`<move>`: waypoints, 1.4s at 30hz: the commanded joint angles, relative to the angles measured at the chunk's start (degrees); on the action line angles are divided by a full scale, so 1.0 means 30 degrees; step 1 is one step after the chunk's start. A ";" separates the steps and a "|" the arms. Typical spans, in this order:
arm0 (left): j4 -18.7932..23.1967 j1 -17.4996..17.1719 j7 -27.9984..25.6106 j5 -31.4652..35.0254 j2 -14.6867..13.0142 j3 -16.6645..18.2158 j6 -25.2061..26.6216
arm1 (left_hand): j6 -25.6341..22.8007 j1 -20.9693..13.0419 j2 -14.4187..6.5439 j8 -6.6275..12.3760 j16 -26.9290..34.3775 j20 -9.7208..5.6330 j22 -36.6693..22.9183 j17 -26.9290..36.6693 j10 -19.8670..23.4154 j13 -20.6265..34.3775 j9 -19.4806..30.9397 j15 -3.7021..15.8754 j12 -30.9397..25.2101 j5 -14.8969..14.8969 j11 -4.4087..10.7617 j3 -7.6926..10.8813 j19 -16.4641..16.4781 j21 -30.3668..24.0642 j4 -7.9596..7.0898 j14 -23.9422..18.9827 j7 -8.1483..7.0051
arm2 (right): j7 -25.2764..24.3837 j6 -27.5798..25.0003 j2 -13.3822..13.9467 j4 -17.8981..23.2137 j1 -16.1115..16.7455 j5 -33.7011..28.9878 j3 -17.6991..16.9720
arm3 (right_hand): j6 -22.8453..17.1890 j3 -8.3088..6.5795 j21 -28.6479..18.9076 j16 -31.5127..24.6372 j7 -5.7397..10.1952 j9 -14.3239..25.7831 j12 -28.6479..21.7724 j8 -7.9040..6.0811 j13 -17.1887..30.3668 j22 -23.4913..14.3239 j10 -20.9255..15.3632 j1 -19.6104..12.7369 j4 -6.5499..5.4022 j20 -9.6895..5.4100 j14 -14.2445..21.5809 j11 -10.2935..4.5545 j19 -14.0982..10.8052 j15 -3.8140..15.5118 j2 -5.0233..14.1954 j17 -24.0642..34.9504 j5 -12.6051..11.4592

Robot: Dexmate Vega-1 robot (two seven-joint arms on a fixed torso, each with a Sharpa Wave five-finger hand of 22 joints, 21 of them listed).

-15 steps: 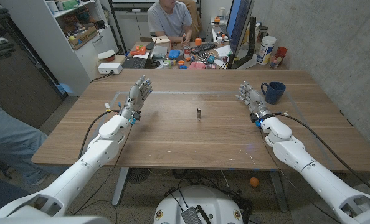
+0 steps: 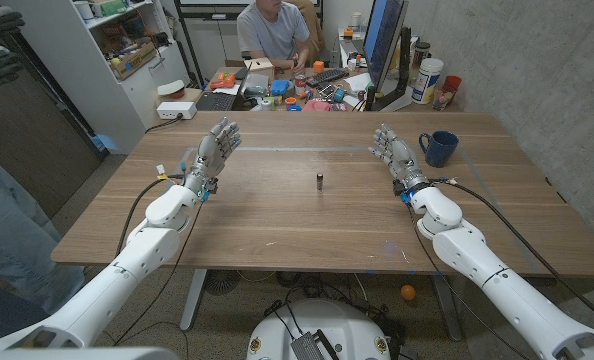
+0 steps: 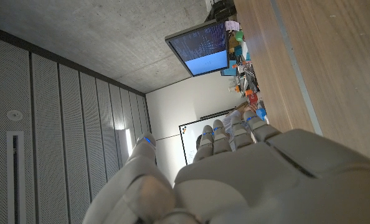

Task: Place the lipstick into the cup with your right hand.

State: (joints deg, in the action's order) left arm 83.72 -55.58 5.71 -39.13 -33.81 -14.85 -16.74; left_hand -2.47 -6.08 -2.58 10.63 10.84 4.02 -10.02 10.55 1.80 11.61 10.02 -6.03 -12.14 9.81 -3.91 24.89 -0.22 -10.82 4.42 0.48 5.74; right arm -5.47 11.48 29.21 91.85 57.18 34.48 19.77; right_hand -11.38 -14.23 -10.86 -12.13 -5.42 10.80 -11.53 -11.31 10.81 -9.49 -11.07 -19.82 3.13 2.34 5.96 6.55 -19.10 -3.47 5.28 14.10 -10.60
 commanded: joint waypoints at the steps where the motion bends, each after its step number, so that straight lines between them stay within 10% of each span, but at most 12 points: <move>1: -0.0068 0.0606 -0.0600 0.1326 0.0795 -0.0408 0.0659 | -0.0086 -0.0179 -0.0058 0.0125 0.0084 0.0165 -0.0059 0.0086 0.0008 0.0028 0.0093 -0.0099 -0.0133 0.0095 -0.0145 0.0103 -0.0056 -0.0084 0.0077 -0.0035 0.0166 | 0.1084 0.0346 0.0601 0.0417 0.0374 -0.0187 -0.0699 | -0.0193 -0.0152 -0.0051 -0.0126 0.0014 0.0049 -0.0086 -0.0063 0.0102 -0.0106 -0.0272 -0.0319 0.0113 0.0056 0.0190 0.0024 -0.0083 -0.0035 0.0026 -0.0016 -0.0146; 42: 0.3338 -0.2524 -0.1771 0.1842 -0.1083 0.0383 0.1674 | -0.0097 -0.0818 -0.0535 0.0120 0.0006 0.0502 -0.0050 0.0039 -0.0147 0.0011 0.0105 -0.0271 -0.0066 0.0161 -0.0237 0.0591 -0.0370 -0.0013 0.0558 0.0101 0.0235 | -0.1239 -0.0312 0.3331 0.4939 0.3884 -0.7909 0.1284 | -0.0642 -0.1260 -0.0102 0.0008 0.0723 0.0071 -0.0192 -0.0251 0.0281 -0.0063 -0.0866 -0.3966 0.2413 0.0659 0.0664 -0.0389 -0.0278 -0.0072 -0.0601 -0.0658 -0.0401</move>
State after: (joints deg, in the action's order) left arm 92.65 -60.97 -0.61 -32.68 -35.12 -14.66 -11.58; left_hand -2.77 -7.81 -4.32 10.63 10.83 5.03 -10.00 10.53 1.60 11.45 10.01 -6.53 -12.14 9.80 -4.32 26.40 -1.25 -10.81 5.93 0.62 6.03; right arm -4.72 13.06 37.50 101.37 66.60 20.86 20.88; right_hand -12.79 -17.76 -10.86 -12.13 -3.57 10.78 -11.90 -11.75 11.35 -9.47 -13.20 -30.66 10.01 3.84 7.39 5.81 -19.33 -3.47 3.63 12.14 -11.46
